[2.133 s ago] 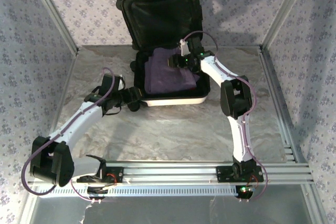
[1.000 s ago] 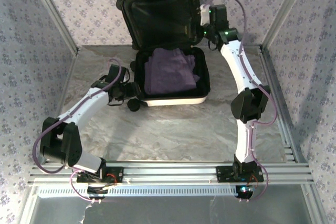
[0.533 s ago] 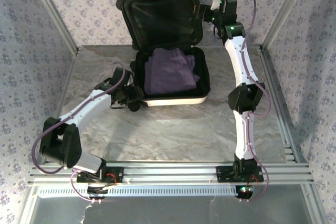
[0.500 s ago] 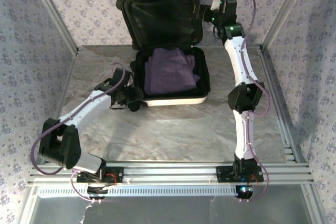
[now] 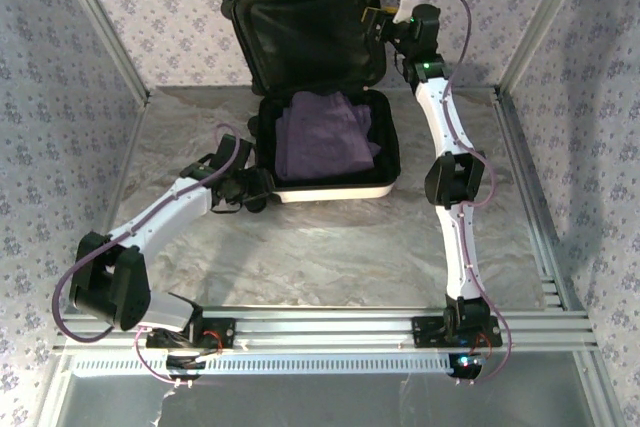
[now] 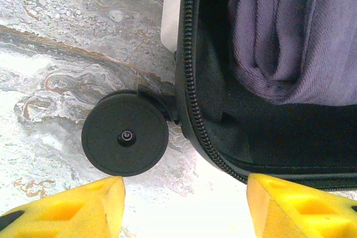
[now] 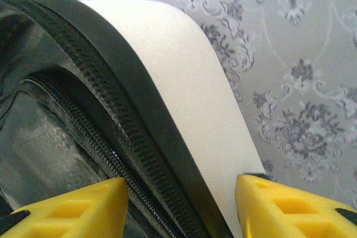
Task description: Pack the luggage
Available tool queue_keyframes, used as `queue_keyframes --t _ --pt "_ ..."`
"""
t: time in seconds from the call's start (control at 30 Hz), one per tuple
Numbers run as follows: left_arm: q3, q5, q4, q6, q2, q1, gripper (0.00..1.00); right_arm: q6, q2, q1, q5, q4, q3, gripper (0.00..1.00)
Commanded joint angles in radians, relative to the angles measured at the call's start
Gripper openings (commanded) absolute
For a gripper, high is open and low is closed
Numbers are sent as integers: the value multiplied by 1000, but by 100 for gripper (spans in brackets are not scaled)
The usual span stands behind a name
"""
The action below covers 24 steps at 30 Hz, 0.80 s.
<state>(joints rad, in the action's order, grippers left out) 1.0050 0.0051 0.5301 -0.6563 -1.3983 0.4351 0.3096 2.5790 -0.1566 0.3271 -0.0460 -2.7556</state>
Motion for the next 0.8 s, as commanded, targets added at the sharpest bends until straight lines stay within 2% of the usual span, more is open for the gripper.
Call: queue_keyframes --t 0.0,0.17,0.37,0.57,0.77 --pt "-2 -22 22 -13 5 8 59 20 3 -3 18 85 -50 50" --pt "-3 -24 18 -14 0 11 59 -5 -14 -13 20 85 -50 40" --pt "-3 -25 17 -16 2 13 59 -27 -28 -18 32 69 -51 21" --pt "-6 -28 14 -19 4 13 59 -50 -50 -16 64 39 -50 12" --pt "-12 -31 9 -22 9 13 59 -61 -84 -15 137 21 -50 8"
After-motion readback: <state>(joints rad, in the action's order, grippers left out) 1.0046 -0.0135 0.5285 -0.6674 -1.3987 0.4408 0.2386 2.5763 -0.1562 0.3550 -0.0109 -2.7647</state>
